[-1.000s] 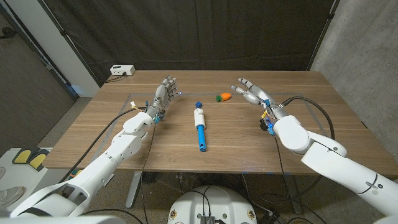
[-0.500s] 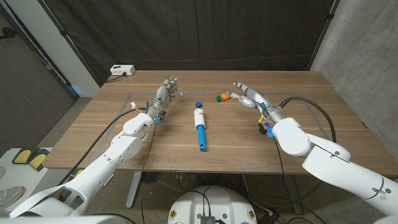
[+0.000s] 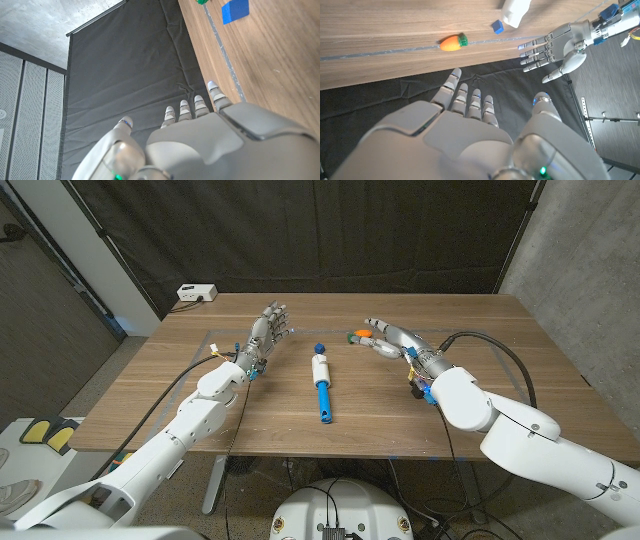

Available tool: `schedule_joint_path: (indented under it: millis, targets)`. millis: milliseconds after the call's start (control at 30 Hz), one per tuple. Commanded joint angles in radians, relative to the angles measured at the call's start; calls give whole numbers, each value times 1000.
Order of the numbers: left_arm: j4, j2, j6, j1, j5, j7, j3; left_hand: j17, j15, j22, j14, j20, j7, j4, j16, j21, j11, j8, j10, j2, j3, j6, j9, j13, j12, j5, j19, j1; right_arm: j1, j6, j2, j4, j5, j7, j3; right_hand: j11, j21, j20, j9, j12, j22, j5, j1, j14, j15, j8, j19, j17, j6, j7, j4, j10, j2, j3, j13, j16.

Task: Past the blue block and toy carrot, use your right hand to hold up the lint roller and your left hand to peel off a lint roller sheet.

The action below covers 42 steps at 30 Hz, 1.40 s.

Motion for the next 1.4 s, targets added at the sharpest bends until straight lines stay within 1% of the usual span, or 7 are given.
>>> schedule_joint_path:
  millis: [33,267,467,633,900,1200,1400]
  targets:
    - [-21,9,-9,14,3,9,-6,4,-6,2,-3,-6,-3,-1,-3,0,1,-1,1,34,-3,3,3,6,-2,7,4,-3,98,-120,10,-40,-108,82,-131,0,17,-8,6,11,4,2,-3,37,-10,8,44,2,33,5,-4,35,-30,-10,6,14]
    - [-23,11,-15,19,0,6,-9,3,-8,2,-3,-7,-4,-1,-3,-1,1,-1,1,35,-4,4,3,6,-3,8,5,-2,150,-189,33,-58,-194,130,-214,0,22,-11,6,16,4,4,-6,63,-16,15,67,3,62,12,-4,62,-45,-20,6,18]
    - [-23,11,-24,25,-1,5,-12,3,-7,2,-3,-6,-3,-1,-4,-2,2,-2,2,35,-4,4,3,6,-4,8,6,-2,200,-250,51,-66,-285,180,-291,3,29,-16,7,26,4,12,3,102,-33,21,104,2,99,20,-8,110,-62,-28,7,23]
    - [-27,13,-30,33,-3,7,-15,3,-7,2,-2,-6,-3,-1,-4,-2,1,-2,2,35,-5,4,3,6,-4,8,6,-2,251,-305,71,-68,-391,241,-374,2,32,-19,8,31,5,17,10,133,-36,24,125,2,123,24,-9,137,-69,-32,8,29]
    - [-27,10,-41,39,-4,6,-17,3,-8,2,-2,-6,-3,-1,-4,-4,-1,-2,3,36,-5,5,3,6,-5,8,7,-1,279,-317,105,-43,-473,302,-419,3,35,-15,9,33,7,22,18,160,-43,29,144,4,148,26,-9,157,-77,-36,10,33]
    - [-29,10,-49,41,-1,7,-18,3,-9,2,0,-6,-1,-1,-4,-5,-1,-2,4,36,-6,5,3,6,-5,9,7,-1,307,-340,150,-5,-610,383,-481,8,30,-9,10,47,9,32,18,214,-52,44,147,10,211,22,-3,216,-89,-46,15,45]
    - [-29,9,-50,43,-3,7,-19,3,-8,2,0,-6,-1,-1,-4,-6,-1,-2,5,36,-7,5,3,6,-5,9,8,-1,301,-319,178,21,-672,432,-485,9,33,-10,11,59,10,40,24,256,-55,53,167,14,252,18,-1,261,-93,-49,18,56]
